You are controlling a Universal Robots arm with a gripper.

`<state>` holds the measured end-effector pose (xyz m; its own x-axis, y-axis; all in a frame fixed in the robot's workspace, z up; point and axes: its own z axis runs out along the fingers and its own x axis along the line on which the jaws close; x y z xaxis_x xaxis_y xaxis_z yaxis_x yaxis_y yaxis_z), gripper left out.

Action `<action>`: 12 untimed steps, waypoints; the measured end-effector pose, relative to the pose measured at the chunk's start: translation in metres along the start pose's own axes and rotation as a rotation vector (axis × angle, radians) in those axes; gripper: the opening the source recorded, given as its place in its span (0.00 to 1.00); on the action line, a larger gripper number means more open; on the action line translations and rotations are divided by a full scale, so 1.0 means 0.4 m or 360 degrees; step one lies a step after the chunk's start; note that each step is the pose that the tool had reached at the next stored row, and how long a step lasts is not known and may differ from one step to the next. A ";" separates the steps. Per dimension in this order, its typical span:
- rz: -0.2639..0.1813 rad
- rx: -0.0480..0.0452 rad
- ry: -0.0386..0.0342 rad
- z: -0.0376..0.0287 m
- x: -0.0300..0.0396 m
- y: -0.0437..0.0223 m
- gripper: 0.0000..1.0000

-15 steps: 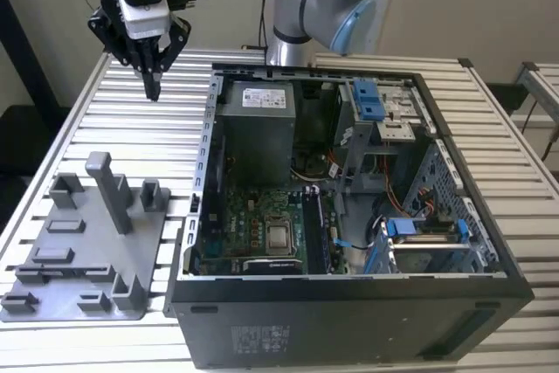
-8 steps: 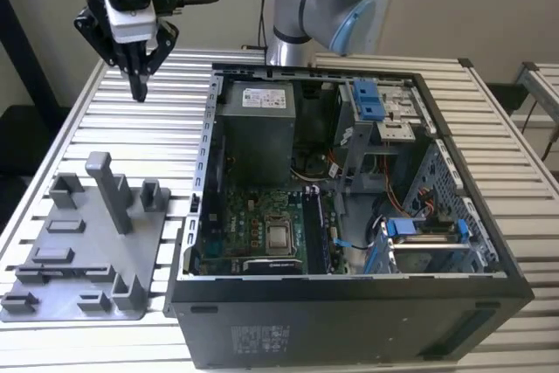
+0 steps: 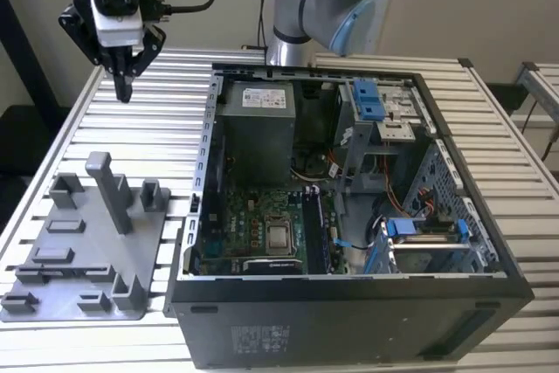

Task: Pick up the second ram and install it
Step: 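Reach for the second ram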

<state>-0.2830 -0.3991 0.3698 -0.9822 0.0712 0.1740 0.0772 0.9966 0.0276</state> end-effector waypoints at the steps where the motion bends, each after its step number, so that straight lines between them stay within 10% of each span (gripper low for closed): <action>1: 0.0001 0.0001 0.0012 0.002 0.005 0.000 0.11; 8: 0.0002 0.0004 0.0059 0.019 0.047 -0.004 0.11; 12: 0.0002 0.0005 0.0046 0.034 0.089 -0.008 0.11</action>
<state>-0.3204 -0.3991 0.3625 -0.9767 0.0714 0.2025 0.0779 0.9967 0.0241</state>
